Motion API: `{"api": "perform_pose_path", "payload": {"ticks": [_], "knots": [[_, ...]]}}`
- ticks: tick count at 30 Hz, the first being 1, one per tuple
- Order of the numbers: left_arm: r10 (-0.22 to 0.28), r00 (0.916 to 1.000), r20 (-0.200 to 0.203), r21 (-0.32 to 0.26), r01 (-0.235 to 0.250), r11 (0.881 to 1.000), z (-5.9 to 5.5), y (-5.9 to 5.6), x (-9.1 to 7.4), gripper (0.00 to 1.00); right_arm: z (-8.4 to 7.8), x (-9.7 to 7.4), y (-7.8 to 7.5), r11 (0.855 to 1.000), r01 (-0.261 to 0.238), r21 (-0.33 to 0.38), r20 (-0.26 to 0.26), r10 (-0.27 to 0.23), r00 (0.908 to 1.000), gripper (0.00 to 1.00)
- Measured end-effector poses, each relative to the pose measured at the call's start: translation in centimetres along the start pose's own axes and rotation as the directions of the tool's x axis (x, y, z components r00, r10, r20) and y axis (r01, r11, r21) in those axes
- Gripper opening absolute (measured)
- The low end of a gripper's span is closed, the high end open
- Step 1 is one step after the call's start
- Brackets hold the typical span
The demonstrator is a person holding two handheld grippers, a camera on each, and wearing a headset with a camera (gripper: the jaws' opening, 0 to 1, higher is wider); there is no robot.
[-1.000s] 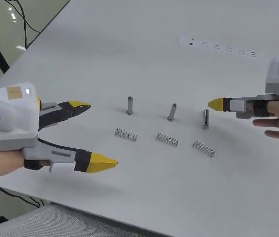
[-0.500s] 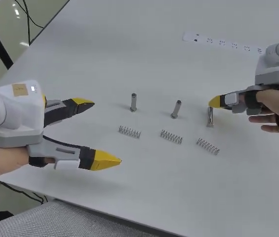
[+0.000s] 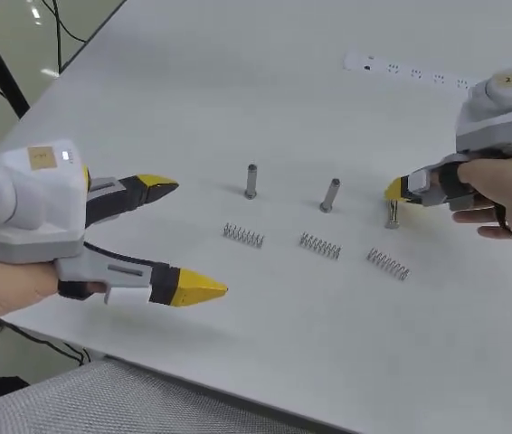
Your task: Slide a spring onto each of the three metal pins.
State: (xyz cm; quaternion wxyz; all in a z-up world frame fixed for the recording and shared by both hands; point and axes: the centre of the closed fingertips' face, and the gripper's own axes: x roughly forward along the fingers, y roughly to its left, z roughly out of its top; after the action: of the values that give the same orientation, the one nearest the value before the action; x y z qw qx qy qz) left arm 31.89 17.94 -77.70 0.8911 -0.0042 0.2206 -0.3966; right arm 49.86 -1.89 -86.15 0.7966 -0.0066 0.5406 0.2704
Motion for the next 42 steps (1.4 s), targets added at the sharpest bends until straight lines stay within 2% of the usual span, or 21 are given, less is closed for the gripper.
{"api": "perform_pose_path", "payload": {"ticks": [5,10,16,20,27,33,35,42], "knots": [[-0.003,1.0,0.002,0.001,0.003,1.0,0.1,-0.1,0.1,0.91,0.2,0.3,-0.2,1.0,0.019,-0.004,-0.011,-0.019,0.9998,0.19],[-0.005,1.0,0.003,0.0,0.005,1.0,0.1,-0.1,0.2,0.91,0.4,0.7,-0.6,0.997,0.05,-0.064,-0.031,-0.052,0.9982,0.16],[-0.012,0.9999,0.007,-0.006,0.012,1.0,0.2,-0.2,0.3,0.91,0.3,0.8,-0.9,0.993,0.081,-0.084,-0.036,-0.085,0.9958,0.12],[-0.011,0.9999,0.002,-0.001,0.011,1.0,0.1,-0.1,0.2,0.9,0.1,0.8,-0.9,0.993,0.081,-0.087,-0.032,-0.084,0.996,0.1],[-0.009,0.9999,0.008,0.001,0.009,1.0,0.5,0.0,0.0,0.9,-1.5,-0.4,0.5,0.995,0.056,-0.086,-0.026,-0.059,0.9979,0.1],[-0.012,0.9999,0.004,0.002,0.012,1.0,0.5,-0.2,-0.1,0.9,-2.3,-1.2,0.9,0.992,0.038,-0.122,-0.006,-0.039,0.9992,0.1],[-0.012,0.9999,0.001,0.004,0.012,1.0,0.4,-0.2,-0.1,0.9,-2.2,-1.5,1.0,0.991,0.027,-0.134,0.023,-0.024,0.9994,0.1],[-0.025,0.9997,-0.006,0.005,0.025,1.0,0.4,-0.7,0.3,0.9,-2.0,-2.5,0.9,0.99,0.017,-0.141,0.07,-0.007,0.9975,0.1]]}}
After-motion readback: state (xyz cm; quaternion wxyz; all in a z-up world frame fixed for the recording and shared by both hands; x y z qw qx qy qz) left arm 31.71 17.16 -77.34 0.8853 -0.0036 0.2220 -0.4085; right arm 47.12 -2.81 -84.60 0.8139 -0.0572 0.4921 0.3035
